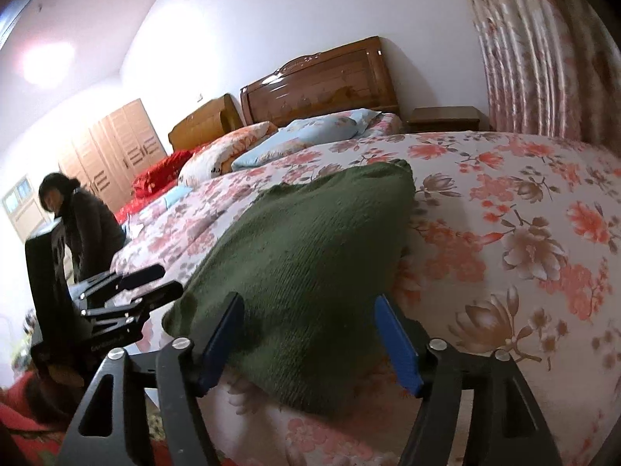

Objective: Fold small clothes
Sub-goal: 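Lower the folded sweater onto the bedspread and open both grippers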

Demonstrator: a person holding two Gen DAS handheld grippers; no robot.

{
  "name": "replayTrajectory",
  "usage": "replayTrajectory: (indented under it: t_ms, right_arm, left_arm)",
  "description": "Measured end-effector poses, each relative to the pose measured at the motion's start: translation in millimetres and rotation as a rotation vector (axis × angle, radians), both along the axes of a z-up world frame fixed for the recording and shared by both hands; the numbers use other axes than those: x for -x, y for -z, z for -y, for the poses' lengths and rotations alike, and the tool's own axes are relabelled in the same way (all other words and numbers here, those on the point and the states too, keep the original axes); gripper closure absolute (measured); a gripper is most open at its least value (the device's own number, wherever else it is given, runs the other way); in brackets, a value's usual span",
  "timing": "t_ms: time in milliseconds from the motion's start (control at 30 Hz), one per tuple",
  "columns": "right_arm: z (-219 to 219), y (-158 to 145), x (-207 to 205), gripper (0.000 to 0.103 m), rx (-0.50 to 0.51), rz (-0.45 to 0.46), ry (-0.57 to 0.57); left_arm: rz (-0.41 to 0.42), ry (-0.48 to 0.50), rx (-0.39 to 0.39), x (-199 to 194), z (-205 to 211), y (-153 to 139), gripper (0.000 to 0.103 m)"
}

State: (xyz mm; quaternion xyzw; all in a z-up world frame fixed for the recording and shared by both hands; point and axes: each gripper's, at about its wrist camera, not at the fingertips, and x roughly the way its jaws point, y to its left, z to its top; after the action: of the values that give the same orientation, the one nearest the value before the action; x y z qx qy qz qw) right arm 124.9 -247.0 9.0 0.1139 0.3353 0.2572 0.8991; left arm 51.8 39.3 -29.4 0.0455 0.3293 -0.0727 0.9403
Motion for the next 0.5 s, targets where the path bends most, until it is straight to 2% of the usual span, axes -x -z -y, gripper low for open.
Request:
replayTrajectory:
  t_ms: [100, 200, 267, 433, 500]
  right_arm:
    - [4.6, 2.9, -3.2, 0.0, -0.033, -0.022, 0.011]
    - [3.7, 10.4, -6.3, 0.0, -0.037, -0.052, 0.008]
    - [1.8, 16.0, -8.4, 0.0, -0.039, -0.072, -0.004]
    - [-8.1, 22.8, -10.0, 0.0, 0.031, -0.069, 0.004]
    - [-7.0, 24.1, -9.8, 0.0, 0.042, -0.062, 0.008]
  left_arm:
    - [-0.021, -0.026, 0.016, -3.3, -8.6, 5.8, 0.049]
    - [-0.088, -0.038, 0.034, -13.3, -14.6, 20.2, 0.049]
    - [-0.085, -0.043, 0.066, -13.3, -18.8, 23.8, 0.047]
    - [-0.077, -0.021, 0.059, -14.7, -17.4, 28.2, 0.047]
    - [-0.085, 0.001, 0.095, -16.8, -18.4, 30.2, 0.059]
